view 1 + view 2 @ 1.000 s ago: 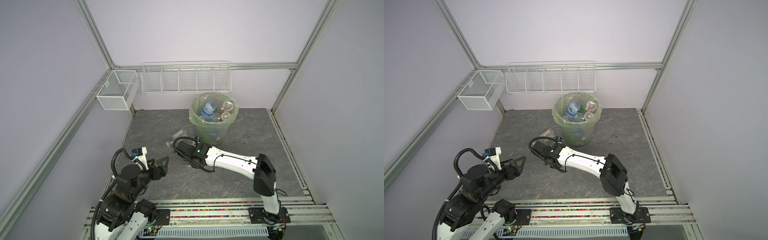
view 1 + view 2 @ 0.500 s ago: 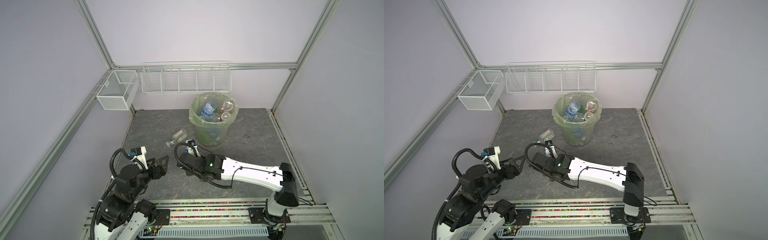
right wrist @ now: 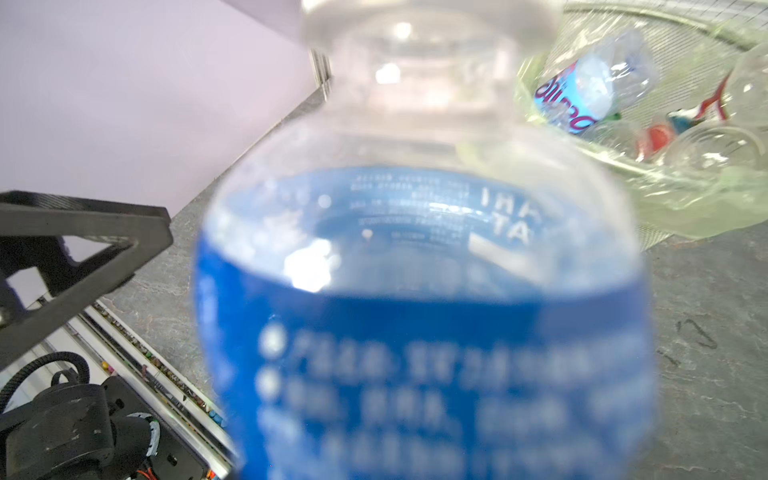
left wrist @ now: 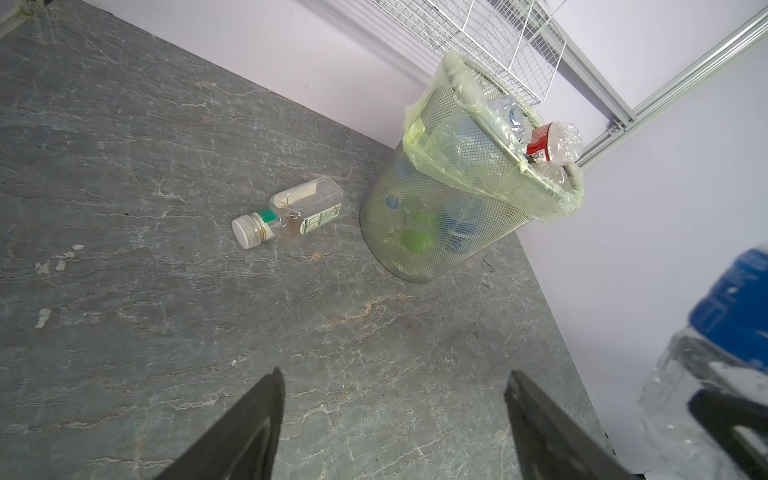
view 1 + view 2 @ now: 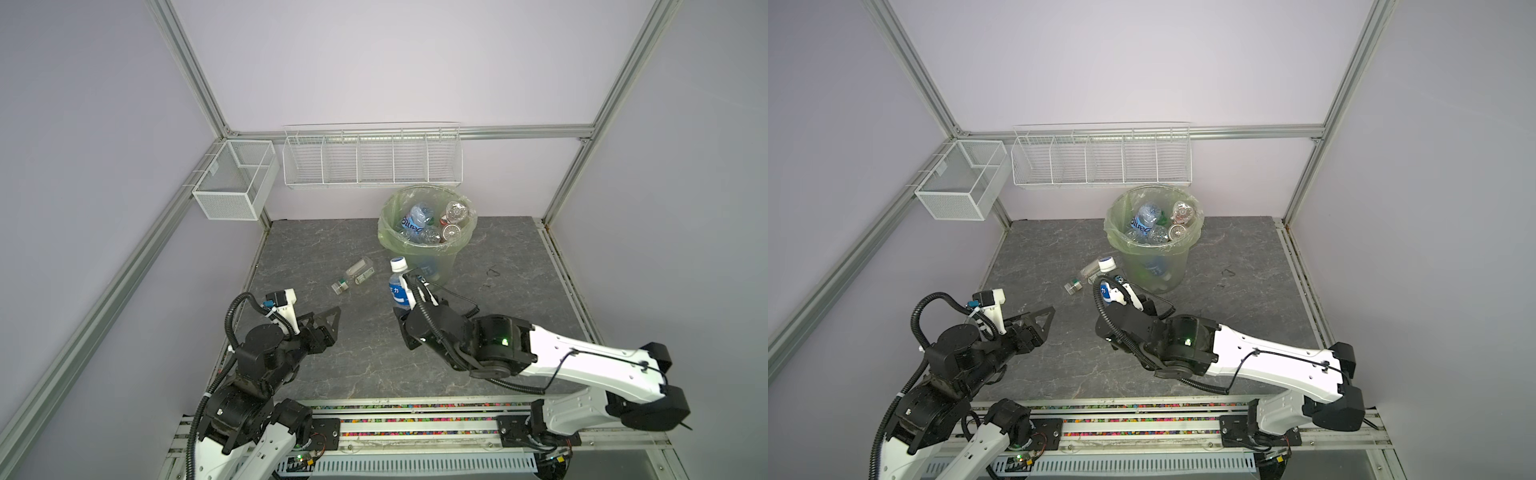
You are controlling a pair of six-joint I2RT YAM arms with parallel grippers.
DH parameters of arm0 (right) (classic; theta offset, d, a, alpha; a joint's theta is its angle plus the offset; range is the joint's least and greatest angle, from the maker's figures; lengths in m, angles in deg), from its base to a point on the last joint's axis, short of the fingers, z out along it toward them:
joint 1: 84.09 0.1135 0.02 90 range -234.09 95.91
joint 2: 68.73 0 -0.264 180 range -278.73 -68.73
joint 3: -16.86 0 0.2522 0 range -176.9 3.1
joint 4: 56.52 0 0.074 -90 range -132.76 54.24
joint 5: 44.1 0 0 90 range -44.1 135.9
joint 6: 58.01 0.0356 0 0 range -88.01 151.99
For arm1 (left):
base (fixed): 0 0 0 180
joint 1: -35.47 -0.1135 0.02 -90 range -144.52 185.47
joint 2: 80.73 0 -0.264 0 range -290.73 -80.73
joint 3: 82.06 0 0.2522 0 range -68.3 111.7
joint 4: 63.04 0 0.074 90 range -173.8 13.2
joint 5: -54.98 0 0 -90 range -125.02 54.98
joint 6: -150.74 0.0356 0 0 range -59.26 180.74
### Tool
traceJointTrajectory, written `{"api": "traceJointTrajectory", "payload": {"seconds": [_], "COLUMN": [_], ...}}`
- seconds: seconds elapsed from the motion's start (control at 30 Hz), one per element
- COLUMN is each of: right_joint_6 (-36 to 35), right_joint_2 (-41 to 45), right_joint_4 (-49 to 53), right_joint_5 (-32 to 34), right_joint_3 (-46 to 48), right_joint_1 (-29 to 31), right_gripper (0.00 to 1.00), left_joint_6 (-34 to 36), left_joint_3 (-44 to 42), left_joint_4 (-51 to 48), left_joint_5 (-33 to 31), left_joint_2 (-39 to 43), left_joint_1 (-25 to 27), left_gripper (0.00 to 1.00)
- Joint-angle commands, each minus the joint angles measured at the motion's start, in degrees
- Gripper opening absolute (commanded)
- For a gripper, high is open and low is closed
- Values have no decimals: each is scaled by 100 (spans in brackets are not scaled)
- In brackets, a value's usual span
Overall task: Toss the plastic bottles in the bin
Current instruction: 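Lift the blue-labelled bottle upright with the right gripper, then carry the blue-labelled bottle over the bin with the right gripper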
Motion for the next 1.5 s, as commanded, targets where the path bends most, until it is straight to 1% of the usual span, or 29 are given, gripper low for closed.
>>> {"api": "traceJointTrajectory", "payload": {"seconds": [0.0, 0.07, 0.2, 0.3, 0.4, 0.5, 0.67, 0.8, 0.87, 0.97, 1.0, 1.17, 1.47], "right_joint_6": [-637, -821, -1165, -1313, -1339, -1361, -1247, -1237, -1208, -1141, -1142, -1211, -1344], "right_joint_2": [375, 626, 1024, 1201, 1219, 1000, 279, -369, -707, -1199, -1326, -1793, -2021], "right_joint_4": [36, 38, 10, 46, 143, 374, 909, 1198, 1324, 1501, 1730, 1982, 2115], "right_joint_5": [565, 736, 834, 715, 302, -278, -1558, -2020, -2352, -2576, -2603, -2790, -2689], "right_joint_3": [34, 52, 64, -18, -187, -538, -1419, -2128, -2507, -3079, -3230, -3788, -4083], "right_joint_1": [5, -17, -203, -519, -976, -1516, -2508, -2923, -3119, -3293, -3320, -3369, -3410], "right_gripper": [7, 9, 11, 11, 11, 12, 15, 15, 15, 15, 15, 16, 16], "left_joint_6": [-107, -145, -267, -320, -353, -362, -358, -345, -331, -314, -313, -244, -206], "left_joint_3": [-101, -176, -341, -426, -463, -481, -481, -467, -454, -437, -430, -408, -404], "left_joint_4": [180, 272, 474, 578, 608, 617, 599, 554, 522, 490, 479, 410, 423], "left_joint_5": [125, 183, 339, 399, 431, 459, 470, 468, 454, 449, 450, 400, 401], "left_joint_2": [-59, -69, -86, -99, -95, -96, -81, -44, -41, -27, -29, -15, -58], "left_joint_1": [-12, -11, -12, -3, -2, 10, 6, 14, 19, 18, 10, 14, 15], "left_gripper": [83, 82, 82, 82, 81, 81, 81, 81, 81, 81, 81, 81, 81]}}
